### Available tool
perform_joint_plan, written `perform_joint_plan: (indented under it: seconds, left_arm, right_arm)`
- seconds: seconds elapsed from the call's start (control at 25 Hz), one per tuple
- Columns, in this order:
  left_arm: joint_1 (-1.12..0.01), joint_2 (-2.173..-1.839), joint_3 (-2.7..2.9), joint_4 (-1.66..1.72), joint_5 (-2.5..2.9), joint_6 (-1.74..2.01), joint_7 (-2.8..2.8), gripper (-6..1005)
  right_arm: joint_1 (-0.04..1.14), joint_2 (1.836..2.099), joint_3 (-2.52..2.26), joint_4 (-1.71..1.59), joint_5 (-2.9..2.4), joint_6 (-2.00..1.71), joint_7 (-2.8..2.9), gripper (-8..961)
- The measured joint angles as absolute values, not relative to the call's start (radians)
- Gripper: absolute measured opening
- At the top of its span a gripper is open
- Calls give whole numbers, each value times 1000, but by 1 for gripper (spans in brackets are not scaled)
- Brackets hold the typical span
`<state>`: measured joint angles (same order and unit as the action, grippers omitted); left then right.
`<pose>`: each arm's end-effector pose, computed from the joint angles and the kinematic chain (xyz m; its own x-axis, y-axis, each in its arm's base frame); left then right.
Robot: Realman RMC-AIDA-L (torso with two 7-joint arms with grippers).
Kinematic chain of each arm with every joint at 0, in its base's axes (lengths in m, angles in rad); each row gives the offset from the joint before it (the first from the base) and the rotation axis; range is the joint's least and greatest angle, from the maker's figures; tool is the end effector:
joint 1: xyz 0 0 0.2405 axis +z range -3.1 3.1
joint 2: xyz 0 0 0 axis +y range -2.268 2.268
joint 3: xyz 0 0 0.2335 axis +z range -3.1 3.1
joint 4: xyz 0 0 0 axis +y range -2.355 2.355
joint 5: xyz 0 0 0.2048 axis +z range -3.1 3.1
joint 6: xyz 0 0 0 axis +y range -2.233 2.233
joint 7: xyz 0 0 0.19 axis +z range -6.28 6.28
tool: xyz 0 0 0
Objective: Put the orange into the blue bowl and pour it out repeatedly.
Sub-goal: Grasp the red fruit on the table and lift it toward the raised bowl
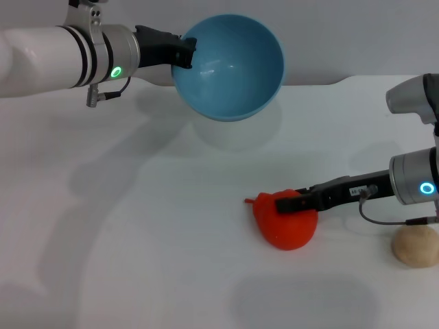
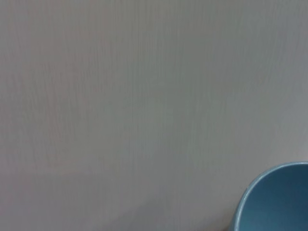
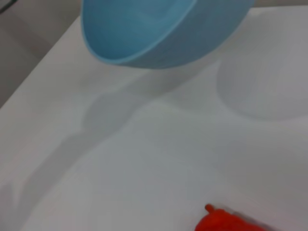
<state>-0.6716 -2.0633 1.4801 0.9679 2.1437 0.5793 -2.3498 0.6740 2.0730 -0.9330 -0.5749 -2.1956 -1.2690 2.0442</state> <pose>-0.1413 0.4630 -0.0447 0.8148 0.4041 0.4157 0.5798 -0.5741 -0.5782 0.2358 0.3550 -0.0812 0.5771 -0.7867 -0.2191 -0.8146 -0.5735 -0.0863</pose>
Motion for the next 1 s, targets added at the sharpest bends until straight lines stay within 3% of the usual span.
perform_joint_plan:
  seconds: [0.2, 0.28, 0.48, 0.72, 1.0]
  left_arm:
    - [-672, -2063, 1481, 968, 2144, 577, -2350, -2]
    - [-672, -2063, 1481, 968, 2143, 575, -2350, -2]
    - [-671, -2063, 1484, 963, 2144, 569, -2350, -1]
    - [-673, -2061, 1485, 962, 2145, 581, -2349, -1]
    - [-680, -2060, 1485, 955, 2190, 604, -2349, -2]
  right_arm:
    - [669, 2072, -948, -581, -2193, -1271, 2009, 696]
    - [669, 2072, -950, -581, -2193, -1271, 2006, 453]
    - [645, 2073, -951, -611, -2155, -1298, 1980, 233]
    - [559, 2069, -940, -714, -2011, -1386, 1887, 128]
    - [393, 2068, -889, -1096, -1899, -1517, 1900, 99]
